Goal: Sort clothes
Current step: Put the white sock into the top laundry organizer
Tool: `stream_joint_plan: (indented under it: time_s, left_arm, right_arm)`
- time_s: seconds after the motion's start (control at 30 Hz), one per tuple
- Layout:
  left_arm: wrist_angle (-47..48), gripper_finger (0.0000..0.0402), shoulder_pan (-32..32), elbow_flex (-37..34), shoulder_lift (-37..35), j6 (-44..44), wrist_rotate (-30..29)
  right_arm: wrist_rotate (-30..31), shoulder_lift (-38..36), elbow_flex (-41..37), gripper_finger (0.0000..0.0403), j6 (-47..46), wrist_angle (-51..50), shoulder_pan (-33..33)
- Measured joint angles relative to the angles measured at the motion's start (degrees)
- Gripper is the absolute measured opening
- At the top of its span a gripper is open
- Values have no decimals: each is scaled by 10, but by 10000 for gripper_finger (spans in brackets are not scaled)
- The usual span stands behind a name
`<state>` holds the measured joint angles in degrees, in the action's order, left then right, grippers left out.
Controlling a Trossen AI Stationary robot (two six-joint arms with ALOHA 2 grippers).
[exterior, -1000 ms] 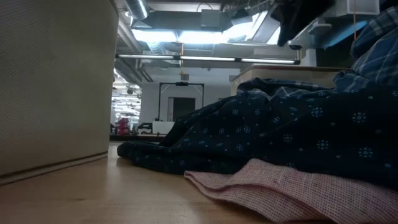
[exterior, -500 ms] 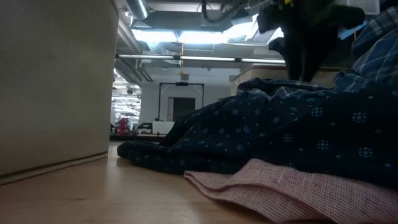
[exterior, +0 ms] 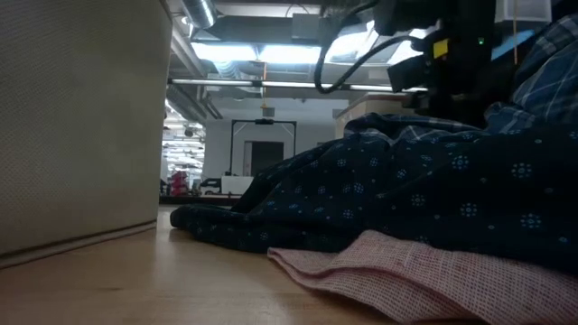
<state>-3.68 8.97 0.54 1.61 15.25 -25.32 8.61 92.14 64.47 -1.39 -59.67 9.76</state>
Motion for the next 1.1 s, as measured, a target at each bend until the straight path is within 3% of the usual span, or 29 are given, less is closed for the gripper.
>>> stream_joint_plan:
  time_s: [0.23, 0.5, 0.9, 1.1]
  left_arm:
    - [0, 19, 0, 0, 0, 0, 0]
    - [0, 19, 0, 0, 0, 0, 0]
    - [0, 19, 0, 0, 0, 9, 0]
    - [0, 19, 0, 0, 0, 9, 0]
  right_arm:
    - [25, 0, -1, 182, 30, 64, 0]
    - [65, 0, -16, 174, 33, 54, 0]
    - [84, 0, -24, 13, 32, 67, 0]
    - [90, -3, 9, 22, 29, 47, 0]
